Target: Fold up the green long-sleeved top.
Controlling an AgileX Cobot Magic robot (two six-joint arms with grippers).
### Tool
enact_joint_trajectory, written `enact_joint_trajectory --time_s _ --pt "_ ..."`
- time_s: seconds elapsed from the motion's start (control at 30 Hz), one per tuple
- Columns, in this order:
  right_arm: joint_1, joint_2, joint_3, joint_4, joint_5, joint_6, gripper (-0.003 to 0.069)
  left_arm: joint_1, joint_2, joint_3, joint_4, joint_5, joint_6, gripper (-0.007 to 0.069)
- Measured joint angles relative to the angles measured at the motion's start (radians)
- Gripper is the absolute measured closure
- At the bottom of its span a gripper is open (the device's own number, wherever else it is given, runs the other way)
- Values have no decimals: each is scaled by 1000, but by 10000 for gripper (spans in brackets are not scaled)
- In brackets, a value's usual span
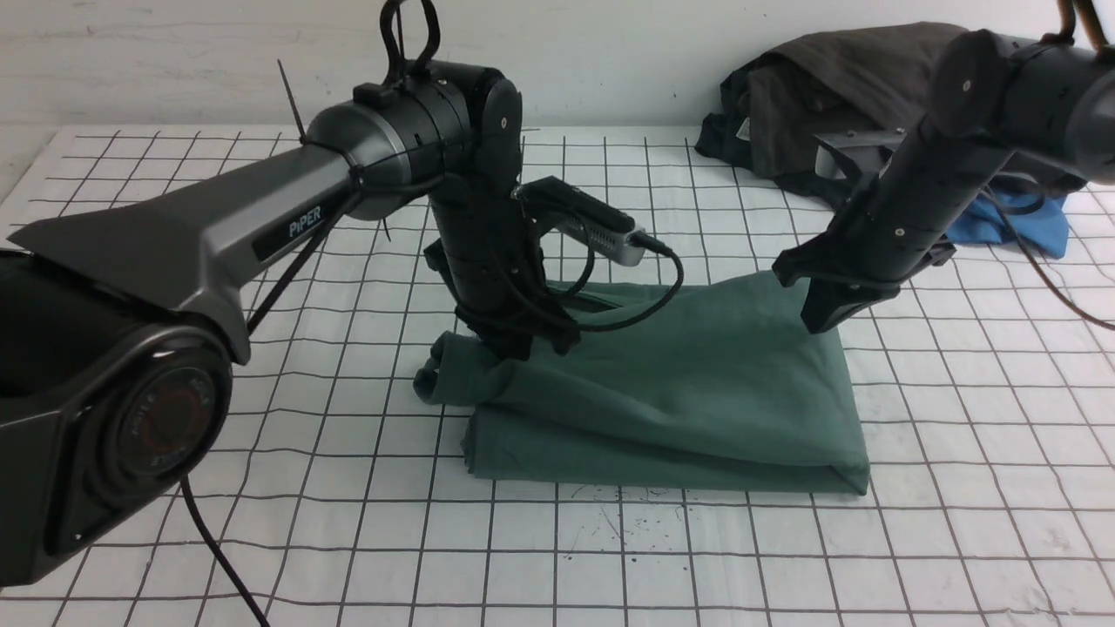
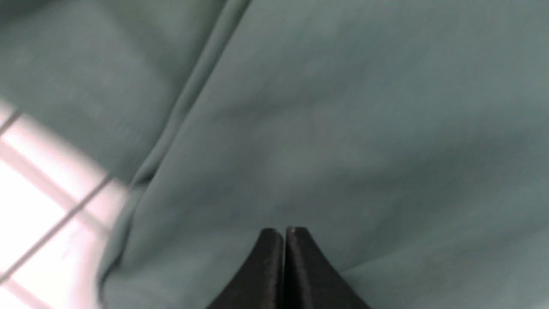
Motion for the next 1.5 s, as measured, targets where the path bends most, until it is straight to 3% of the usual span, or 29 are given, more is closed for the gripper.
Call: enact_joint_trajectory --time_s 0.33,0.57,0.8,1.17,1.33,1.5 --pt "23 0 4 33 44 -44 673 -8 -93 335 22 -32 -9 631" --pt "111 0 65 -26 -37 -34 673 -8 -122 369 22 -76 -9 631" --pt "111 -48 73 -95 -98 6 673 -8 -246 379 30 -88 -6 631" --pt "111 -531 122 -90 -166 7 673 12 -777 486 79 -83 -45 631" --pt "111 -759 298 -61 -250 9 673 79 -990 707 103 -92 -81 631" --pt "111 -1071 624 -11 -440 9 673 164 -1311 1060 106 -211 -99 631"
